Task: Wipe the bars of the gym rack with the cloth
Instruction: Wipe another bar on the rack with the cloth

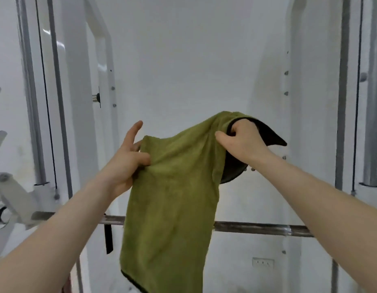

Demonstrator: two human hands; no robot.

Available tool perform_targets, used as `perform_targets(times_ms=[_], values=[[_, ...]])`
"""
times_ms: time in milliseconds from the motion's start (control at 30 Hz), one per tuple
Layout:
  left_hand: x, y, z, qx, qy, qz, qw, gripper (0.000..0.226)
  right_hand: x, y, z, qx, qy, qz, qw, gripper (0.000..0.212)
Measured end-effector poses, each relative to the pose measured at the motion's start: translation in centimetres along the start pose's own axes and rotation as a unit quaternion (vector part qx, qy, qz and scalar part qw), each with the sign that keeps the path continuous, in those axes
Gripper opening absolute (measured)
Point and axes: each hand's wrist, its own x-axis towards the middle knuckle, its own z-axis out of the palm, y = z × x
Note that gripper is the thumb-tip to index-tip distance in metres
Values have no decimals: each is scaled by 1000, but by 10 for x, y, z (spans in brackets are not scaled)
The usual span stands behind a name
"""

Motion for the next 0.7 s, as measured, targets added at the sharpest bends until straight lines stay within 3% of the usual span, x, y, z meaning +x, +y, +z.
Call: perform_targets(times_ms=[133, 233, 300, 333, 367, 433, 467, 500, 567, 633, 700], values=[[30, -15, -12, -40, -42, 37, 998, 107, 25, 11, 37, -9, 35, -9, 999, 39], [54, -37, -10, -33, -36, 69, 996, 106, 35, 22, 69, 85, 26, 72, 993, 31], [67, -66, -8, 48, -40, 65, 996, 99, 31, 32, 91, 60, -93, 185, 976, 29], [73, -86, -8, 119, -51, 53, 990, 94, 26, 40, 102, -13, -190, 233, 954, 35], [76, -107, -9, 218, -80, 39, 972, 86, 17, 49, 113, -112, -295, 258, 913, 42], [75, -152, -16, 445, -134, 10, 886, 64, -4, 64, 132, -288, -457, 267, 798, 54], [70, -167, -21, 526, -114, 8, 843, 51, -14, 69, 138, -349, -489, 261, 756, 60], [65, -179, -26, 577, -82, 21, 812, 40, -22, 74, 143, -381, -492, 259, 738, 68], [57, -194, -33, 625, -59, 90, 773, 34, -31, 79, 149, -392, -474, 249, 748, 90], [54, -208, -33, 645, -127, 143, 739, 42, -40, 80, 161, -378, -481, 200, 765, 105], [51, -223, -29, 647, -203, 136, 722, 52, -59, 81, 183, -361, -497, 144, 776, 102]])
